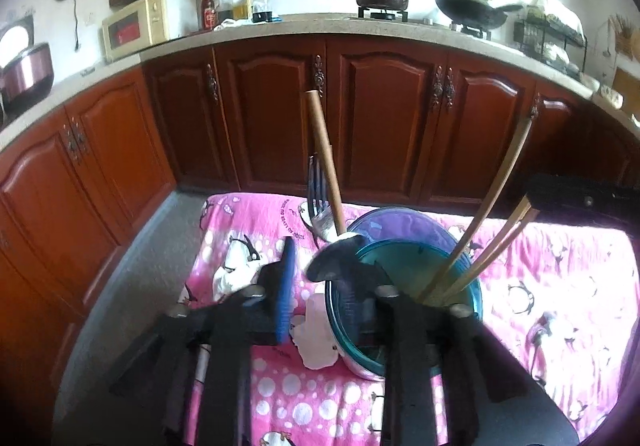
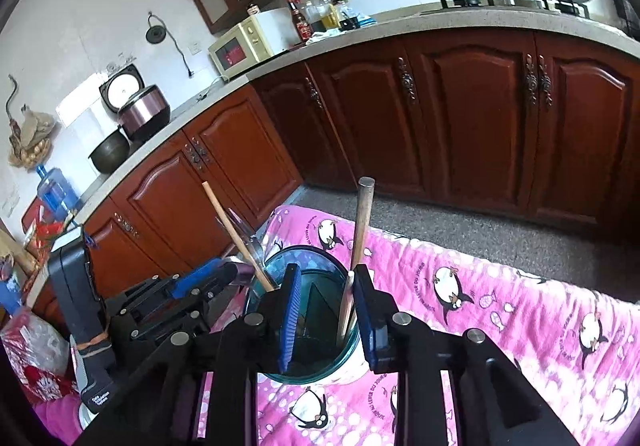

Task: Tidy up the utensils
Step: 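Open the left gripper over the cup while the right releases the chopstick into it, then move the left gripper to the gold fork while the right moves to the white ceramic spoon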

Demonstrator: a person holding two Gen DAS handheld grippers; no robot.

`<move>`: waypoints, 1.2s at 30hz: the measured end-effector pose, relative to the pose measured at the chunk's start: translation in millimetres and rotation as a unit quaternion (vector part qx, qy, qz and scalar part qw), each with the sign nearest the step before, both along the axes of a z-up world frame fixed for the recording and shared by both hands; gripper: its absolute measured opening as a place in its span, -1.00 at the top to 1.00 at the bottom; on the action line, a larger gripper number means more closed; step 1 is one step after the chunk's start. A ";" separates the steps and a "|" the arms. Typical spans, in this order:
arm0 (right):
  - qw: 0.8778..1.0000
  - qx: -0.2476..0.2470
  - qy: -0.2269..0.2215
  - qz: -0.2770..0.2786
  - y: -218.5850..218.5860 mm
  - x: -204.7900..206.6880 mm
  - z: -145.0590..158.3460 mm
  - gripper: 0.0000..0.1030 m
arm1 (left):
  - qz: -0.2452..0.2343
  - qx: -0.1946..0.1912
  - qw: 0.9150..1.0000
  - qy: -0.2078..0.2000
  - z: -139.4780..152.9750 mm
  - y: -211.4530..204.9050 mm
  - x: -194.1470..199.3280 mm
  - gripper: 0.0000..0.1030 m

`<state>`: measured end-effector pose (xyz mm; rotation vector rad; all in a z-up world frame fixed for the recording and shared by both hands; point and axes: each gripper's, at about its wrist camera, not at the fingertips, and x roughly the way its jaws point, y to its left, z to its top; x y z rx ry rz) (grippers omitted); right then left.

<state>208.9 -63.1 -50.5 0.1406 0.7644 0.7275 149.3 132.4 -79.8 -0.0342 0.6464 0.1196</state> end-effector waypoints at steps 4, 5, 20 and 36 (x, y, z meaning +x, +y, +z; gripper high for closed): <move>1.000 0.008 -0.001 -0.010 -8.3 -5.3 4.6 0.47 | 0.007 -0.002 1.000 -0.013 8.1 0.7 -6.3 0.30; 1.000 0.013 0.002 -0.012 -11.4 -6.4 5.7 0.47 | 0.007 -0.004 1.000 -0.015 10.5 0.9 -7.8 0.29; 0.999 0.012 -0.010 -0.035 -37.7 -46.2 15.1 0.38 | -0.010 0.001 0.999 -0.035 40.1 -24.1 -36.7 0.06; 0.994 -0.015 -0.003 -0.112 -104.1 -92.0 -3.3 0.26 | -0.064 -0.003 0.998 -0.020 45.7 -86.2 -55.0 -0.04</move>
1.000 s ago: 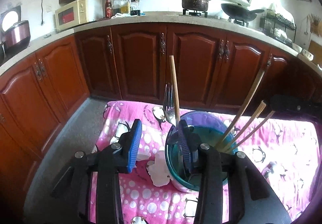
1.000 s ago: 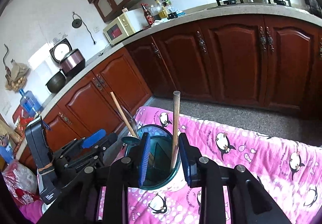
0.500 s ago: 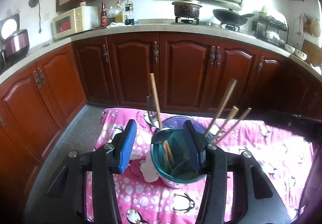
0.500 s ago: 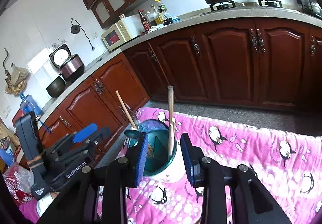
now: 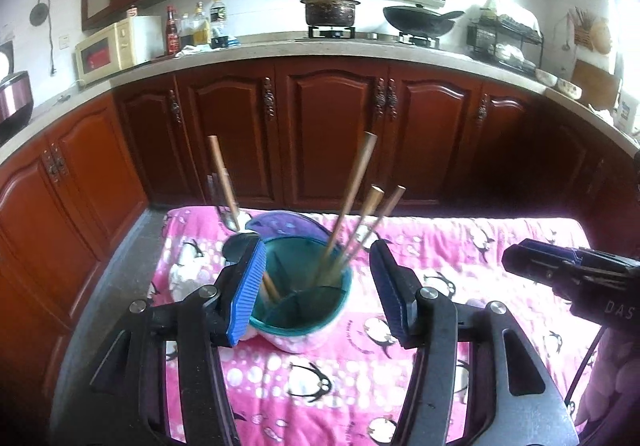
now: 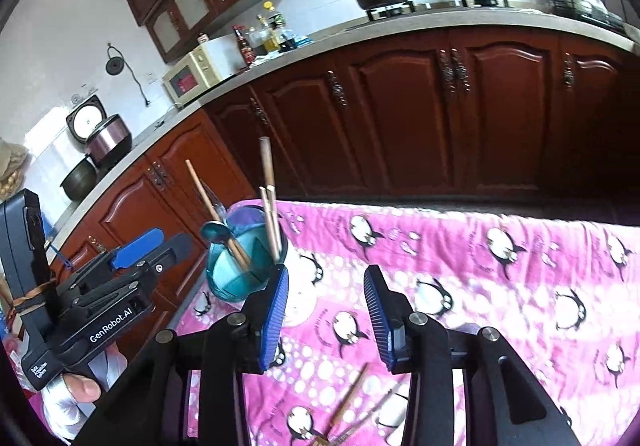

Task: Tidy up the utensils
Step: 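Move the left gripper to the gold fork while the right moves to the white ceramic spoon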

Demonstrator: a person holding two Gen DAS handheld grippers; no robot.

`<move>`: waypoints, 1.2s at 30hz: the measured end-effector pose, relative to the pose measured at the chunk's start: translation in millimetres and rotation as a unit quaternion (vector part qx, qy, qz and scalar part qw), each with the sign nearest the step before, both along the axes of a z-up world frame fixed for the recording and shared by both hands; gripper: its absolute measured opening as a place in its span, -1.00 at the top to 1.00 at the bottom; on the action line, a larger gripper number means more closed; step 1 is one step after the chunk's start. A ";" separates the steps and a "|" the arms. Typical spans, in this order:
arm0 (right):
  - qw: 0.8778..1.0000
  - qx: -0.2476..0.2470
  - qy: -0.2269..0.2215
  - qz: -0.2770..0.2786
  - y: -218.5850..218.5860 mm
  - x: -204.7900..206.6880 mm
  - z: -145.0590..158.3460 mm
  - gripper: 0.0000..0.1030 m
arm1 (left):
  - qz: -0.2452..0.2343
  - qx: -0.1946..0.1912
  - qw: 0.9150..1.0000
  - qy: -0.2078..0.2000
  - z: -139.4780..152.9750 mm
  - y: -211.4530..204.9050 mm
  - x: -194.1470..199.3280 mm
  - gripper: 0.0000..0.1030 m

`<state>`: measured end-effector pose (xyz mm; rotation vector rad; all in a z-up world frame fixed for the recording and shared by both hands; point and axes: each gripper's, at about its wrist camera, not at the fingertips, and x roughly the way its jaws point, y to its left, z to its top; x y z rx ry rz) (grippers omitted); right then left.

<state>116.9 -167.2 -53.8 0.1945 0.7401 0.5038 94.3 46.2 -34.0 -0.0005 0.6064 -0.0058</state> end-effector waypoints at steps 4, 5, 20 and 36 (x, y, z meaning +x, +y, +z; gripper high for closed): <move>1.000 -0.001 0.004 -0.018 -17.2 -9.3 -4.4 0.24 | -0.017 -0.003 1.000 0.003 -0.8 -17.1 -2.6 -0.04; 1.000 -0.003 0.006 -0.022 -21.8 -11.9 -6.1 0.23 | -0.021 -0.004 1.000 0.005 -1.0 -20.3 -2.9 -0.04; 0.997 -0.013 0.029 -0.074 -77.8 -39.6 -28.3 0.16 | -0.074 -0.001 0.997 0.019 -8.7 -79.4 -9.0 -0.04; 0.991 -0.006 0.079 -0.107 -114.1 -36.0 -72.6 0.16 | -0.112 -0.029 0.990 0.081 -40.0 -91.9 3.8 -0.04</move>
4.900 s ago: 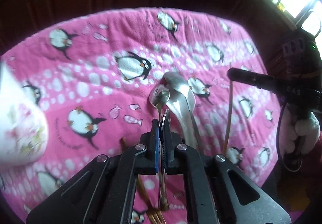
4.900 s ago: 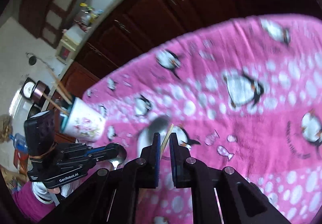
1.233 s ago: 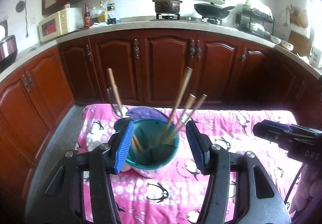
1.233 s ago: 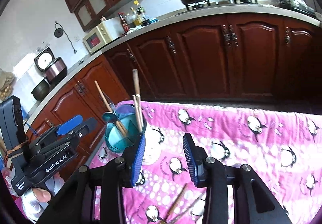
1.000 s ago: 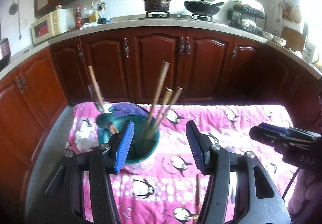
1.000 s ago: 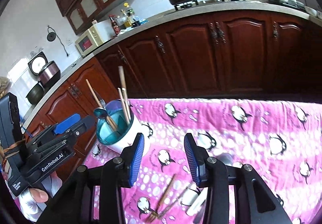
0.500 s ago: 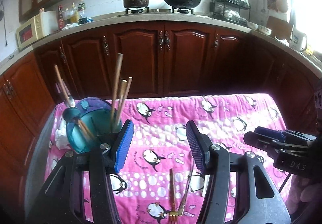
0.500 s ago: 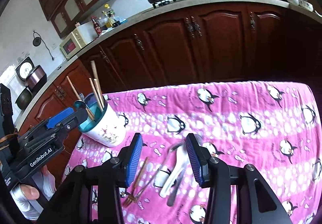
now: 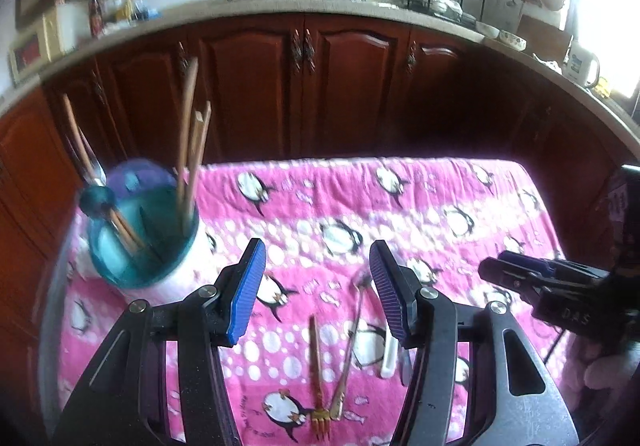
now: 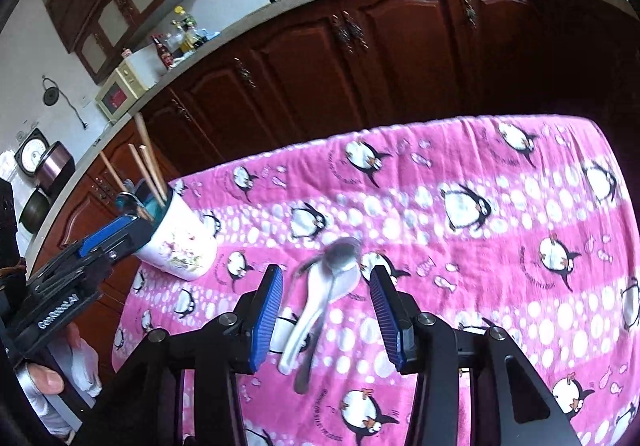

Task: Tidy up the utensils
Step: 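Move the left gripper to the gold fork while the right moves to the white ceramic spoon, then close the left gripper on the gold fork while the right grasps the white ceramic spoon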

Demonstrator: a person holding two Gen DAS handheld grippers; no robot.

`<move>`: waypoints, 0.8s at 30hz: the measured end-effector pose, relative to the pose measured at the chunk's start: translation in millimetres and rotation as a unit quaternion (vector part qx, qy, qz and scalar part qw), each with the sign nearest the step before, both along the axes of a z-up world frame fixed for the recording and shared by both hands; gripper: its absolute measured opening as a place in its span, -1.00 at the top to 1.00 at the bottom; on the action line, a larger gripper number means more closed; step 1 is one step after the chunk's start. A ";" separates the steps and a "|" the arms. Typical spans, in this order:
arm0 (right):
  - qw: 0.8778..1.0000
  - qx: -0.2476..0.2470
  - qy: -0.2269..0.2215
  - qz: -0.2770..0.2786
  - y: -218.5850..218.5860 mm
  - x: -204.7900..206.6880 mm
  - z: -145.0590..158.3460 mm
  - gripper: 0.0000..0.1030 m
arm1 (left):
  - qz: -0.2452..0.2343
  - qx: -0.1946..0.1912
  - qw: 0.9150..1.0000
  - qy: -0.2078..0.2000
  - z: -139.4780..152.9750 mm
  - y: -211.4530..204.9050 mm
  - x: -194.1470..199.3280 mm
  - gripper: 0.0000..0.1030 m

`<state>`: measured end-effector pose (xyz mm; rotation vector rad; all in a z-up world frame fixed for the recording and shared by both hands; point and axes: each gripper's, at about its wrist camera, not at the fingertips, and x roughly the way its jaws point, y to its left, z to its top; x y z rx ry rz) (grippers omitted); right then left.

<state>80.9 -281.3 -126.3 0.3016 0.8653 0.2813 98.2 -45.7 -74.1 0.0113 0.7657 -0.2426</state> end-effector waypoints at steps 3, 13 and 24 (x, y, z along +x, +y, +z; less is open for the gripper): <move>1.000 0.016 0.021 -0.001 -6.6 8.9 -19.9 0.16 | -0.009 -0.026 0.999 0.034 -16.3 11.1 5.4 -0.04; 0.996 0.045 0.069 0.036 4.1 59.4 -66.8 0.27 | -0.011 -0.033 0.991 0.127 -80.1 19.1 22.1 -0.04; 0.984 0.098 0.132 0.069 6.9 113.8 -103.0 0.32 | -0.029 0.004 0.983 0.183 -122.3 8.8 44.1 -0.04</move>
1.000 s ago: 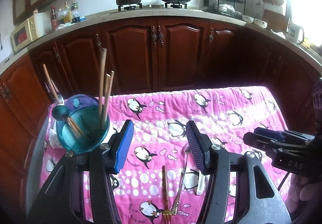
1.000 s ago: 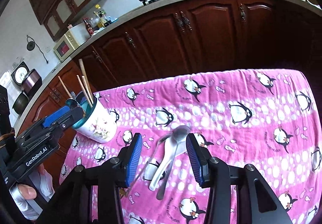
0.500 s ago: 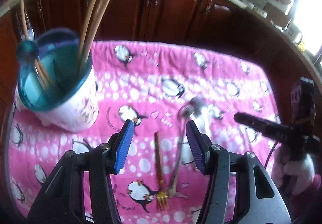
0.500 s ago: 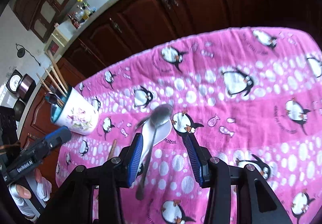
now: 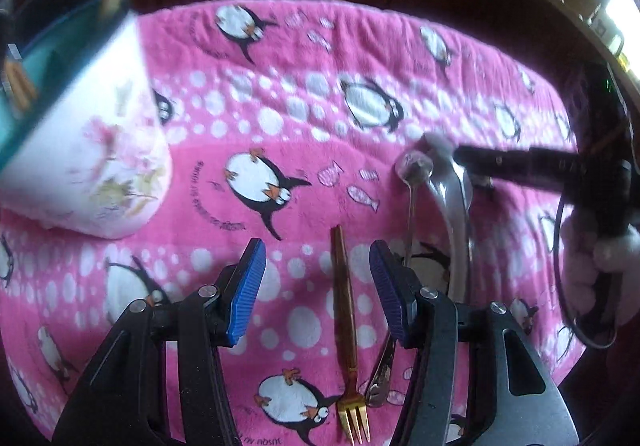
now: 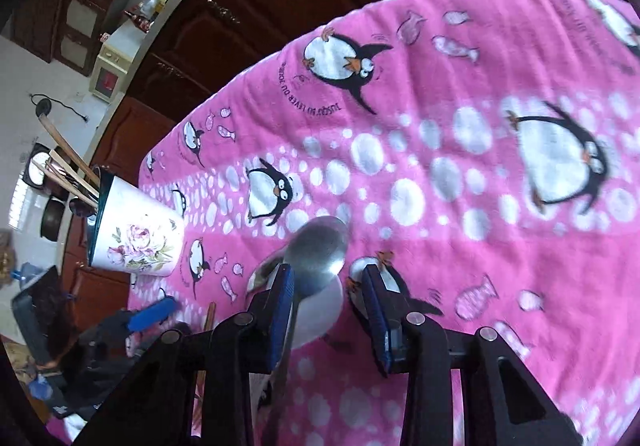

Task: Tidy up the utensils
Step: 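Close the left gripper on the gold fork while the right grasps the white ceramic spoon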

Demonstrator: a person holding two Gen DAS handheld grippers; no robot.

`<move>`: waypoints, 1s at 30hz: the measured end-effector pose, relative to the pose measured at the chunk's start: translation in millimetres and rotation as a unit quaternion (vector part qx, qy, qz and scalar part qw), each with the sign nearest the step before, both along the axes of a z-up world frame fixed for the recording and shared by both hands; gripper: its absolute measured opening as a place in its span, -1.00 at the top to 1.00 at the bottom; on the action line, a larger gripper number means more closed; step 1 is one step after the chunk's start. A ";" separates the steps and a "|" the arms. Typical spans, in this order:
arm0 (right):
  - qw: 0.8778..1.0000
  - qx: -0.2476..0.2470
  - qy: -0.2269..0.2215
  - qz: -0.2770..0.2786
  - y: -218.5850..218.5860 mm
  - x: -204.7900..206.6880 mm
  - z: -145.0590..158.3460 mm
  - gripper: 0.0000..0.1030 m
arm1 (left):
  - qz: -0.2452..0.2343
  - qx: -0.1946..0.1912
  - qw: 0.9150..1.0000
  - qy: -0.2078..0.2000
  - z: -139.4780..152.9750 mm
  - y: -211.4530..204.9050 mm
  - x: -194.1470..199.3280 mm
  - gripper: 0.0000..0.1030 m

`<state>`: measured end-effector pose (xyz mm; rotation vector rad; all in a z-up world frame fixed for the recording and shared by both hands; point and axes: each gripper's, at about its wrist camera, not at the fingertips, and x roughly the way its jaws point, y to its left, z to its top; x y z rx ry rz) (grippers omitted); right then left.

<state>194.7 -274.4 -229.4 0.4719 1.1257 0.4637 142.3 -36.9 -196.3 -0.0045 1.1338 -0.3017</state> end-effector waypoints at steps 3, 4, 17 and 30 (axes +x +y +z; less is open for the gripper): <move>1.000 0.026 0.005 0.002 0.1 8.6 -3.4 0.32 | -0.014 0.006 1.000 0.016 -5.8 -4.9 2.3 -0.01; 0.999 0.034 0.007 0.004 -0.2 11.6 -4.2 0.32 | -0.019 0.009 1.000 0.019 -7.9 -6.4 2.8 0.05; 0.998 0.051 0.000 0.045 18.4 23.5 1.7 0.76 | -0.036 0.027 0.998 0.032 -11.8 -4.6 22.0 0.44; 0.998 -0.001 0.010 0.059 26.5 29.9 7.7 0.72 | -0.049 0.017 0.998 0.024 -13.5 -14.6 15.0 0.85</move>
